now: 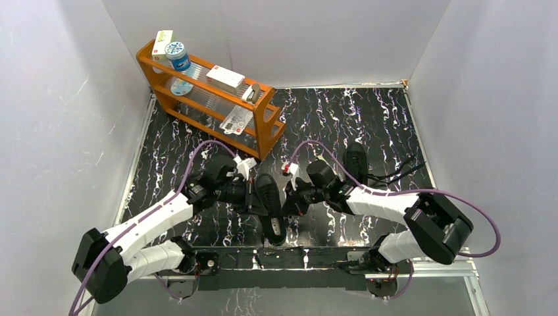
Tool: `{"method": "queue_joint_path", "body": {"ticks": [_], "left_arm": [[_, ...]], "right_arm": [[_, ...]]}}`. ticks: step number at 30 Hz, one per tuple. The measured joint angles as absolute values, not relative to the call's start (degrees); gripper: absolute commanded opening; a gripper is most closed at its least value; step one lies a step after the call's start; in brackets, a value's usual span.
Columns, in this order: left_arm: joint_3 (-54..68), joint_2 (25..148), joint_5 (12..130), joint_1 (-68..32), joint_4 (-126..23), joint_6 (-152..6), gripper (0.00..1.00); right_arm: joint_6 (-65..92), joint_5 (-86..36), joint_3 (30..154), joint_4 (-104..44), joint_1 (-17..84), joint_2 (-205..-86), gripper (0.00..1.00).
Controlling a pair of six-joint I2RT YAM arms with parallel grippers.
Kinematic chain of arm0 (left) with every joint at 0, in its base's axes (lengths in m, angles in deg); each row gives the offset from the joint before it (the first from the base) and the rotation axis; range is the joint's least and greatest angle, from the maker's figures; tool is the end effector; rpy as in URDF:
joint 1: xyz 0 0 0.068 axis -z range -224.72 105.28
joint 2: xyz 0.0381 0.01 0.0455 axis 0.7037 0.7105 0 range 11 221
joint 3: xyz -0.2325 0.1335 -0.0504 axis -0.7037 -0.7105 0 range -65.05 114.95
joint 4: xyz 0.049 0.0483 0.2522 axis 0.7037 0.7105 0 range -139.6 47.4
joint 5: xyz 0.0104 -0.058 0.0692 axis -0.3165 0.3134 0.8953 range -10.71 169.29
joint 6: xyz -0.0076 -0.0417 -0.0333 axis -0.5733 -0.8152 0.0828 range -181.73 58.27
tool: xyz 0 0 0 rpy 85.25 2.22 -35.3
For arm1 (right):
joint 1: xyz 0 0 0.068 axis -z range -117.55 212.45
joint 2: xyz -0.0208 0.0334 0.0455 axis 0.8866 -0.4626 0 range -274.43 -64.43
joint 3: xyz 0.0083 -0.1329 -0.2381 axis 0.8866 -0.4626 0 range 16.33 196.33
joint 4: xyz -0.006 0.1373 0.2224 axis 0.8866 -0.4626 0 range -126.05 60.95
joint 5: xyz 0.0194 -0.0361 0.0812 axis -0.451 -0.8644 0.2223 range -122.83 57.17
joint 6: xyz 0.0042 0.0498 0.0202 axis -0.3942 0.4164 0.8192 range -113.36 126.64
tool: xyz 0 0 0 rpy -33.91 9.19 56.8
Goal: Tie the shoes
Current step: Cross the shoelace with the shoelace.
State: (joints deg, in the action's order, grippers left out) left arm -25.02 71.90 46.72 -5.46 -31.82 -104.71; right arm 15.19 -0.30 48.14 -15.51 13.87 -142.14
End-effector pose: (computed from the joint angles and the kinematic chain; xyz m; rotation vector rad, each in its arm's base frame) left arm 0.1606 -0.1560 0.2480 0.2686 2.4995 -1.3352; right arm 0.1612 0.2117 0.1816 -1.1068 1.9858 1.1658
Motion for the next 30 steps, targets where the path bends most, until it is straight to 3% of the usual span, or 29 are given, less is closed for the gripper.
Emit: {"method": "queue_joint_path", "body": {"ticks": [10, 24, 30], "left_arm": [[-33.81, 72.10, 44.70, -4.67, -33.07, -109.93, 0.00], [-38.46, 77.10, 43.87, -4.48, -39.21, -111.42, 0.00], [-38.46, 77.17, 43.87, -4.39, -39.75, -111.18, 0.25]], "right_arm": [[23.70, -3.71, 52.90, -20.39, 7.46, -144.11, 0.00], [25.27, -14.61, 54.76, -26.60, 7.20, -143.98, 0.00], [22.82, -15.16, 56.05, -27.62, 7.55, -144.59, 0.00]]}}
